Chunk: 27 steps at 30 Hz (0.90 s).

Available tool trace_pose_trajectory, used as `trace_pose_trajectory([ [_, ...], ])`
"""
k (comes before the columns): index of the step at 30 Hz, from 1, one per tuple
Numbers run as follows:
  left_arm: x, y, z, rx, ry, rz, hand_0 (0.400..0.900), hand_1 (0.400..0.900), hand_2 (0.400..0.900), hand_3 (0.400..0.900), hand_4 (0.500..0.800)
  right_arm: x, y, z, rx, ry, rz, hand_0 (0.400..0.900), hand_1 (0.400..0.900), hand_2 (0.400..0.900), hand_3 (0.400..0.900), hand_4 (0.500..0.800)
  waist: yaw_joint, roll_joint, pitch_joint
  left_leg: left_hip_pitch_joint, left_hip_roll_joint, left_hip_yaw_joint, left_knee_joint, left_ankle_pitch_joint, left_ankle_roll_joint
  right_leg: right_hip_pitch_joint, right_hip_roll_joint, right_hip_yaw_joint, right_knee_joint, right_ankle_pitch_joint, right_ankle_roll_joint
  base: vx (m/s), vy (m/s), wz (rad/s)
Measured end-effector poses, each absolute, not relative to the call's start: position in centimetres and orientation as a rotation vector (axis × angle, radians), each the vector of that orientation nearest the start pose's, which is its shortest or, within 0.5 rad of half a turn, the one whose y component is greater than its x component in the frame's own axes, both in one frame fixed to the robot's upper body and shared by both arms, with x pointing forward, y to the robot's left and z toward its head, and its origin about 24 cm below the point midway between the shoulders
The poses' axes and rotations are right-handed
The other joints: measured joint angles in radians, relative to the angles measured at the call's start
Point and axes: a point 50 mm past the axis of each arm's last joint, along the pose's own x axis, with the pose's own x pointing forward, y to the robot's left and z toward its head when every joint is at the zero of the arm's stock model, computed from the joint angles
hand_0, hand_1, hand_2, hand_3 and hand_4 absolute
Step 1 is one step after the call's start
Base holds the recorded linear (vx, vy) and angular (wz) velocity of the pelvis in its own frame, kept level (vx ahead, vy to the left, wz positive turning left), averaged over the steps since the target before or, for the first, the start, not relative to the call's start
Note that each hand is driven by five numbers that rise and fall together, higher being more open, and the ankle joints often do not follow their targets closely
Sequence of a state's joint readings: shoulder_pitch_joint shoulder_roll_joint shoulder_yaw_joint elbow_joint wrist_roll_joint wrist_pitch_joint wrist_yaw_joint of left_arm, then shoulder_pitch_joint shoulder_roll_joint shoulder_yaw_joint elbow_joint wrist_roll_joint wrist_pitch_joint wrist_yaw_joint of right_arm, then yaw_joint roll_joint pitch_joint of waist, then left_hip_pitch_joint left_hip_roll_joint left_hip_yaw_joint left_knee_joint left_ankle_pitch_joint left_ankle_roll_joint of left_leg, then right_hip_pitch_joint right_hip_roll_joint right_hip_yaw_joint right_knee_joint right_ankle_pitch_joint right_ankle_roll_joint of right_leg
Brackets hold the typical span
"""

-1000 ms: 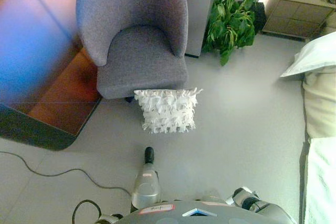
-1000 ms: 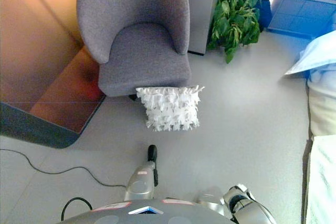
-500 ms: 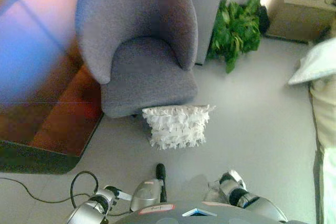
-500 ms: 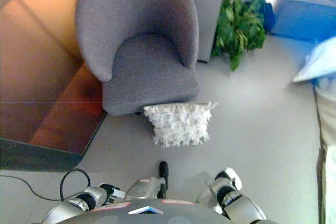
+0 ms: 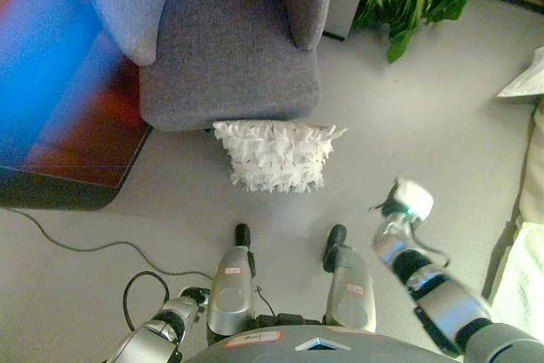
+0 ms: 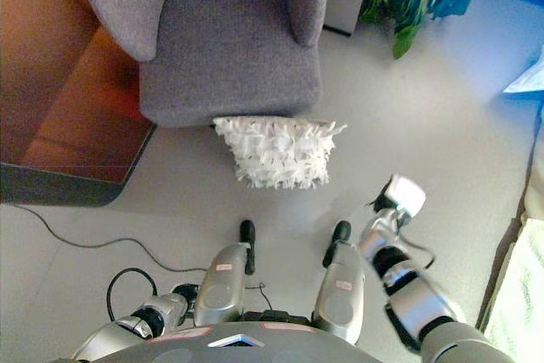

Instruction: Pick up the pillow and put it on the sofa.

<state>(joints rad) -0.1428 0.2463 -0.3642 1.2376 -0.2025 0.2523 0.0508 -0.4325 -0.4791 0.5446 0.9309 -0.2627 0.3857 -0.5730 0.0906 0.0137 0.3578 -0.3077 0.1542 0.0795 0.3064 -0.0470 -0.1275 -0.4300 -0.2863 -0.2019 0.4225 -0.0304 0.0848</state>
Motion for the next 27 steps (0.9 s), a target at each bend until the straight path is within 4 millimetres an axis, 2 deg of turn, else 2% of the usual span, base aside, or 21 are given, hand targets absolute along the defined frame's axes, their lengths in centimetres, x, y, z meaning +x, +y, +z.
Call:
trace_pose_trajectory([
  [3, 12.5, 22.7, -15.5, 0.33, 1.341, 0.023, 0.9, 0.9, 0.9, 0.9, 0.8, 29.8, -28.8, -0.1, -1.351, 0.473, -0.402, 0.9, 0.9, 0.9, 0.9, 0.8, -0.003, -0.002, 0.021, -0.003, 0.003, -0.003, 0.005, -0.001, -0.002, -0.003, 0.0, -0.002, 0.011, -0.004, -0.002, 0.02, -0.038, 0.29],
  [6, 13.9, 22.6, -15.1, 0.34, 1.303, 0.011, 0.9, 0.9, 0.9, 0.9, 0.8, 31.5, -28.6, 1.1, -1.332, 0.459, -0.388, 0.9, 0.9, 0.9, 0.9, 0.8, 0.008, 0.007, 0.027, -0.024, -0.002, -0.029, 0.016, -0.003, -0.003, -0.008, -0.011, -0.018, 0.036, -0.018, -0.005, 0.02, -0.058, 0.4],
  [9, 15.3, 22.3, -14.7, 0.342, 1.249, -0.008, 0.9, 0.9, 0.9, 0.9, 0.8, 32.5, -28.2, 1.9, -1.354, 0.448, -0.356, 0.9, 0.9, 0.9, 0.9, 0.8, 0.06, 0.033, 0.043, -0.058, -0.011, -0.062, 0.036, -0.002, -0.003, -0.027, -0.029, -0.04, 0.078, -0.043, -0.006, 0.03, -0.061, 0.34],
  [11, 15.8, 22.3, -14.5, 0.34, 1.236, -0.016, 0.9, 0.9, 0.9, 0.9, 0.8, 33.7, -27.9, 3.2, -1.353, 0.419, -0.362, 0.9, 0.9, 0.9, 0.9, 0.8, 0.081, 0.052, 0.063, -0.083, -0.016, -0.081, 0.049, 0.004, 0.0, -0.041, -0.044, -0.06, 0.107, -0.058, -0.009, 0.06, -0.031, 0.27],
  [13, 15.6, 22.3, -14.6, 0.336, 1.243, -0.02, 0.9, 0.9, 0.9, 0.9, 0.8, 34.9, -27.5, 4.7, -1.356, 0.391, -0.368, 0.9, 0.9, 0.9, 0.9, 0.8, 0.116, 0.063, 0.075, -0.11, -0.018, -0.085, 0.064, 0.006, 0.001, -0.066, -0.057, -0.067, 0.139, -0.071, -0.014, 0.07, -0.007, 0.24],
  [18, 14.3, 22.3, -15.0, 0.316, 1.278, -0.04, 0.9, 0.9, 0.9, 0.9, 0.8, 37.0, -27.0, 8.0, -1.348, 0.348, -0.397, 0.9, 0.9, 0.9, 0.9, 0.8, 0.166, 0.071, 0.081, -0.148, -0.039, -0.109, 0.06, 0.019, -0.003, -0.087, -0.079, -0.084, 0.154, -0.081, -0.013, 0.04, 0.014, 0.18],
  [21, 14.1, 22.4, -15.1, 0.309, 1.281, -0.045, 0.9, 0.9, 0.9, 0.9, 0.8, 38.1, -26.6, 10.2, -1.357, 0.315, -0.415, 0.9, 0.9, 0.9, 0.9, 0.8, 0.172, 0.074, 0.084, -0.186, -0.057, -0.127, 0.061, 0.027, -0.002, -0.118, -0.096, -0.086, 0.168, -0.089, -0.001, 0.11, 0.007, 0.05],
  [27, 14.6, 22.0, -14.9, 0.288, 1.255, -0.062, 0.9, 0.9, 0.9, 0.9, 0.8, 39.1, -26.4, 12.5, -1.364, 0.293, -0.421, 0.9, 0.9, 0.9, 0.9, 0.8, 0.208, 0.09, 0.117, -0.223, -0.072, -0.125, 0.079, 0.028, -0.003, -0.166, -0.11, -0.07, 0.194, -0.091, 0.002, 0.03, 0.045, -0.01],
])
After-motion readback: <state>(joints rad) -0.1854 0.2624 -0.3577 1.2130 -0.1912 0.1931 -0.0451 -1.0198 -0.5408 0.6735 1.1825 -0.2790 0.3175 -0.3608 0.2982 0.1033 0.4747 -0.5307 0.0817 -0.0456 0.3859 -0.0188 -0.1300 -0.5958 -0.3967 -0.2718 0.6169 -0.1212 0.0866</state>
